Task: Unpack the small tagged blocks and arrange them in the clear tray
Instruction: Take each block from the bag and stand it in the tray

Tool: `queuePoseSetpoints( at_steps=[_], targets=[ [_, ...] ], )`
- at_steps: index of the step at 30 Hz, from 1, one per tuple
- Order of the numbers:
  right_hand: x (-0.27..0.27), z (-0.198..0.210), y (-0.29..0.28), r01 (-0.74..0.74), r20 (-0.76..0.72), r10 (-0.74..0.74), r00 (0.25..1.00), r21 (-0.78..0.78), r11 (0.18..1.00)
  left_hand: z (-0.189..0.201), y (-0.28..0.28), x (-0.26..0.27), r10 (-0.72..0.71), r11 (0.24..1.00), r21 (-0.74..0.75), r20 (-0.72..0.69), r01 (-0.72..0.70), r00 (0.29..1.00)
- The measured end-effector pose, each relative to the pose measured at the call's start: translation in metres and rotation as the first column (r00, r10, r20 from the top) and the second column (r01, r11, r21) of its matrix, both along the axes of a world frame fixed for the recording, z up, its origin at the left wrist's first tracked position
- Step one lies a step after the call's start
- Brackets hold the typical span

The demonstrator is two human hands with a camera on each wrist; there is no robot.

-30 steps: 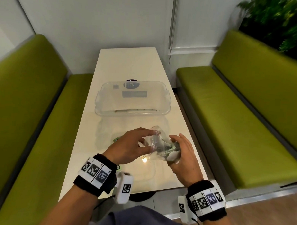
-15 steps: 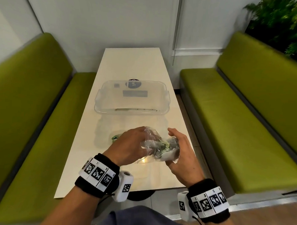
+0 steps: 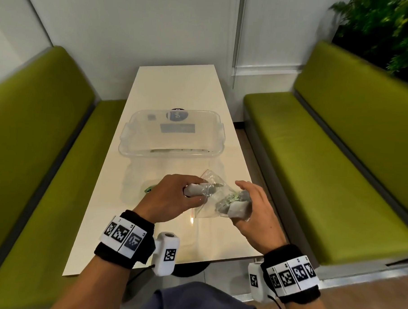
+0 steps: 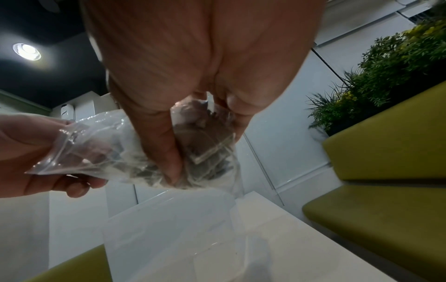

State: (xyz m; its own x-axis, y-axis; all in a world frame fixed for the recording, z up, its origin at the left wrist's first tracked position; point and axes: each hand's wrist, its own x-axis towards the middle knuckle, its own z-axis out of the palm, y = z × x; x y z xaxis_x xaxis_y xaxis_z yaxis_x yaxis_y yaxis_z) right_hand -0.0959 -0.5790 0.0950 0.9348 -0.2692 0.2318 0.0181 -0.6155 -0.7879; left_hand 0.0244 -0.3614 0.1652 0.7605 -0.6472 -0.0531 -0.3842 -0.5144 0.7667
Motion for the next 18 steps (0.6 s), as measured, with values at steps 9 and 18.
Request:
queuePoseSetpoints(
  at_steps=[9,18],
  targets=[
    [0.005,-0.008,-0.015,-0.007,-0.082,0.009,0.997,0.02,1.0,-0.007,0.003,0.005,0.06,0.989,-0.125,-0.185,-0.084,0.981],
    [0.013,-0.03,-0.031,0.05,-0.23,-0.046,0.972,0.014,0.999,-0.022,0.012,0.01,0.141,0.953,-0.222,-0.288,-0.209,0.947]
  ],
)
